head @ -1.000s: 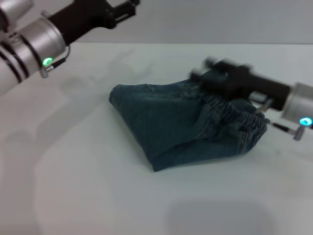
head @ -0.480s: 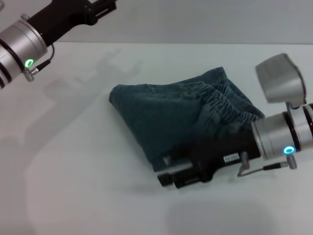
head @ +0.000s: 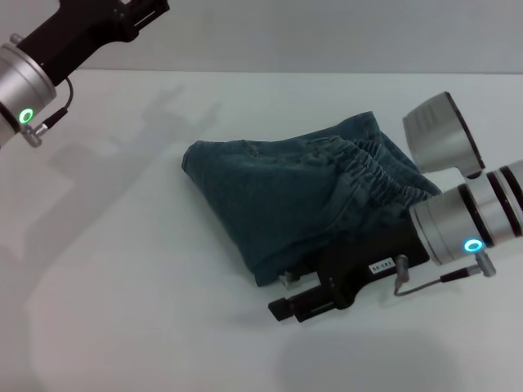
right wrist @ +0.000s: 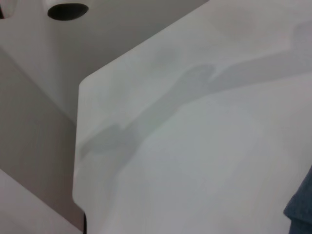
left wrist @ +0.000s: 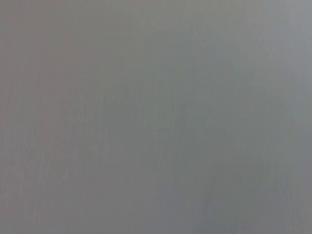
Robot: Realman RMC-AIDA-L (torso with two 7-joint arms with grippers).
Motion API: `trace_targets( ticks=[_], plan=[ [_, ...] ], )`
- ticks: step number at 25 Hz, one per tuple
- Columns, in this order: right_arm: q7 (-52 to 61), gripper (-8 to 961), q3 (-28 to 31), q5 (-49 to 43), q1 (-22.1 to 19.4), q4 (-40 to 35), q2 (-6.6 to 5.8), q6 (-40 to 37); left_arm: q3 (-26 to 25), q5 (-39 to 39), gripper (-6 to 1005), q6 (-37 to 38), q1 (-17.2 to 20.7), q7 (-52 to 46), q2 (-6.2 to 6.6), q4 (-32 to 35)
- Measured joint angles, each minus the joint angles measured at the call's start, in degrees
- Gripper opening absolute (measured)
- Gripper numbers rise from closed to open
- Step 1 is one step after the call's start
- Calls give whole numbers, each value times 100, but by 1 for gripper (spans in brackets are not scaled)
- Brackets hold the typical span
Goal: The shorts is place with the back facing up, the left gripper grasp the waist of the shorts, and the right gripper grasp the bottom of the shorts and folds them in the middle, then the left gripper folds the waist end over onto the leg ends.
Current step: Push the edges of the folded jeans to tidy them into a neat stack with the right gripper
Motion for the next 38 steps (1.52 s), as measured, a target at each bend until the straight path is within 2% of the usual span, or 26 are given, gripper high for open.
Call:
trace_targets(
  ticks=[6,22,33,38],
  plan=[
    [184,676,-116,-11,130,18,11,212,-1,-75,846,77,117,-10,-6,-4],
    [390,676,-401,308,374,70,76,1857,42,-207,846,225,217,-14,-24,-34],
    [-66,676,-1604,2144,281,72,102,3497,59,-207,846,238,170,40,-24,-228],
    [-132,676,-1890,2507,263,18,103,3716,60,-205,846,242,195,44,-19,-232]
  ],
)
